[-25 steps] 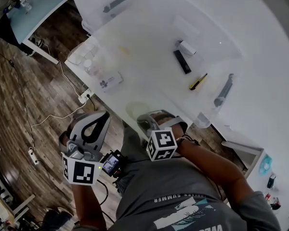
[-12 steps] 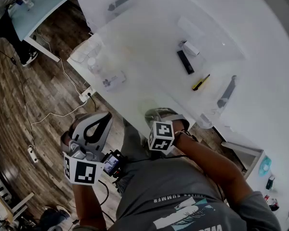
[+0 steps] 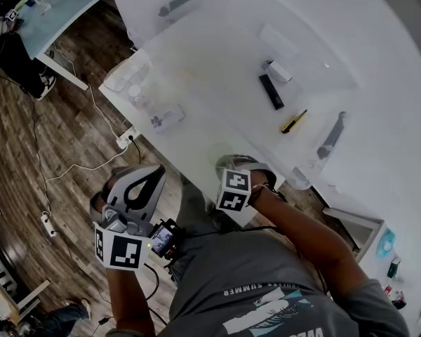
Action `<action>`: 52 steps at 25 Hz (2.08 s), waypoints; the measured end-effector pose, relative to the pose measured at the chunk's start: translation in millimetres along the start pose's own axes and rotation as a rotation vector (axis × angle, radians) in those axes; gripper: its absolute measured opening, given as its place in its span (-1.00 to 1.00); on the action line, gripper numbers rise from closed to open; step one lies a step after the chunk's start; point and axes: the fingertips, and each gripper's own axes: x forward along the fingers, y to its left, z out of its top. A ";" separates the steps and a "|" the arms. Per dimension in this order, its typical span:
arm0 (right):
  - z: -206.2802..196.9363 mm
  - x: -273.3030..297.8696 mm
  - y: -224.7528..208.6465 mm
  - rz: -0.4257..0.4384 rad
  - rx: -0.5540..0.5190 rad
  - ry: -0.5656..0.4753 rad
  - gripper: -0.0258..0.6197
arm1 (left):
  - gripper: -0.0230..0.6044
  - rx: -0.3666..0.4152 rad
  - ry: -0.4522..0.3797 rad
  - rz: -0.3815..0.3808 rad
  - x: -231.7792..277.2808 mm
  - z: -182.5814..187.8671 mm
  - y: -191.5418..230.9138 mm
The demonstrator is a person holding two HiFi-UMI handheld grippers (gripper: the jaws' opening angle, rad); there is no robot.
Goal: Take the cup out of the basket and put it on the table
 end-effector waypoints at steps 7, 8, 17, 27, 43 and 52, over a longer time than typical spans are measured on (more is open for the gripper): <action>-1.4 7.6 1.6 0.016 0.006 0.008 -0.80 | -0.90 0.009 -0.002 -0.017 7.5 4.3 0.0; -1.8 8.8 2.0 0.016 0.007 0.008 -0.80 | -0.90 0.011 -0.004 -0.019 8.6 5.2 -0.4; -2.4 7.1 3.4 0.011 -0.015 -0.011 -0.80 | -0.90 0.024 -0.004 -0.038 14.7 9.9 -1.8; 6.5 -17.5 3.5 -0.020 -0.022 -0.090 -0.75 | -0.90 0.058 0.007 -0.045 12.3 19.1 -3.3; 29.8 -116.5 2.3 -0.215 0.038 -0.372 -0.73 | -0.90 0.148 0.005 -0.039 -0.1 79.6 -25.7; 49.6 -247.3 7.1 -0.415 0.105 -0.782 -0.88 | -0.90 0.132 -0.031 -0.094 -11.9 116.9 -51.3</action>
